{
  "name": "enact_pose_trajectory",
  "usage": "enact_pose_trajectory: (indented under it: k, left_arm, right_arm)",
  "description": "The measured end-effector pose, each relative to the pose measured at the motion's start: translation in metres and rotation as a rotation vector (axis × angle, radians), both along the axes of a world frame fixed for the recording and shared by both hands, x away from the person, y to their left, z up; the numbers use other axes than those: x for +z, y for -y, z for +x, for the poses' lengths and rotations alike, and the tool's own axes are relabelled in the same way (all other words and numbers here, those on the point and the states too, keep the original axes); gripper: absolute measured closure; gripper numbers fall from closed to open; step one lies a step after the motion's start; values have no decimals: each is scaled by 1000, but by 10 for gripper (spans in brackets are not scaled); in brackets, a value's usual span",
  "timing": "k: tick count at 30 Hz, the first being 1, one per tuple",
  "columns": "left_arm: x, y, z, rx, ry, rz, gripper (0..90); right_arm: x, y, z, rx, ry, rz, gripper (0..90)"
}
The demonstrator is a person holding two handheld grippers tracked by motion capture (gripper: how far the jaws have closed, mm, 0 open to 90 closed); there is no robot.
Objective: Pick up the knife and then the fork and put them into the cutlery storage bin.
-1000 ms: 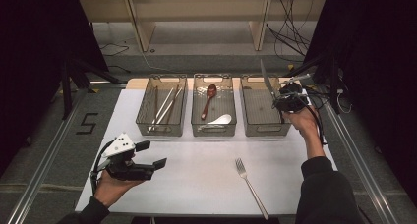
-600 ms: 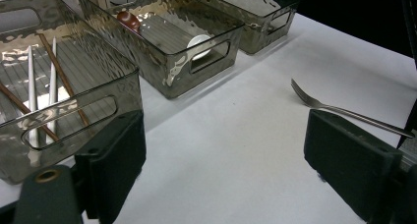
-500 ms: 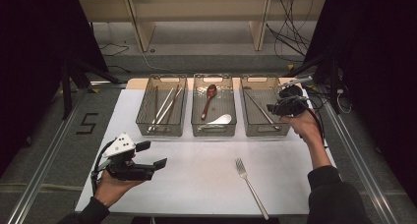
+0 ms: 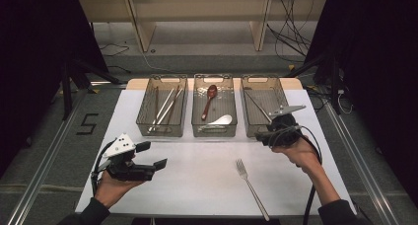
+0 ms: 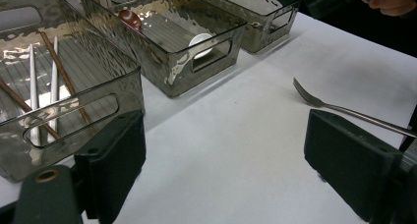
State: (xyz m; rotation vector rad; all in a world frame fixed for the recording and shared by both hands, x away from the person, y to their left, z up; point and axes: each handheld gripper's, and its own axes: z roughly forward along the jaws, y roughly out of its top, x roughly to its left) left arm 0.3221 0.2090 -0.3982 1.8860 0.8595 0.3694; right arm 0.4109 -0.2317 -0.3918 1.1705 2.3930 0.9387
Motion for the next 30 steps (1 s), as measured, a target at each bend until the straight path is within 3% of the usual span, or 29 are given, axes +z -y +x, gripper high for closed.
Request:
enact_pose_trajectory:
  k: [6, 12, 21, 27, 30]
  left_arm:
    - [0, 0, 0, 4, 5, -5, 153]
    - [0, -1, 0, 9, 2, -6, 153]
    - [-1, -1, 1, 9, 0, 1, 153]
    - [-1, -2, 1, 11, -2, -1, 153]
    - [-1, -2, 1, 10, -1, -2, 153]
  right_arm:
    - [-7, -3, -22, 43, -12, 13, 398]
    - [-12, 0, -43, 80, -31, 20, 500]
    - [-30, -12, -61, 200, -110, -47, 789]
    - [-40, -27, -68, 300, -170, -99, 900]
    - [-45, -34, -69, 336, -191, -118, 900]
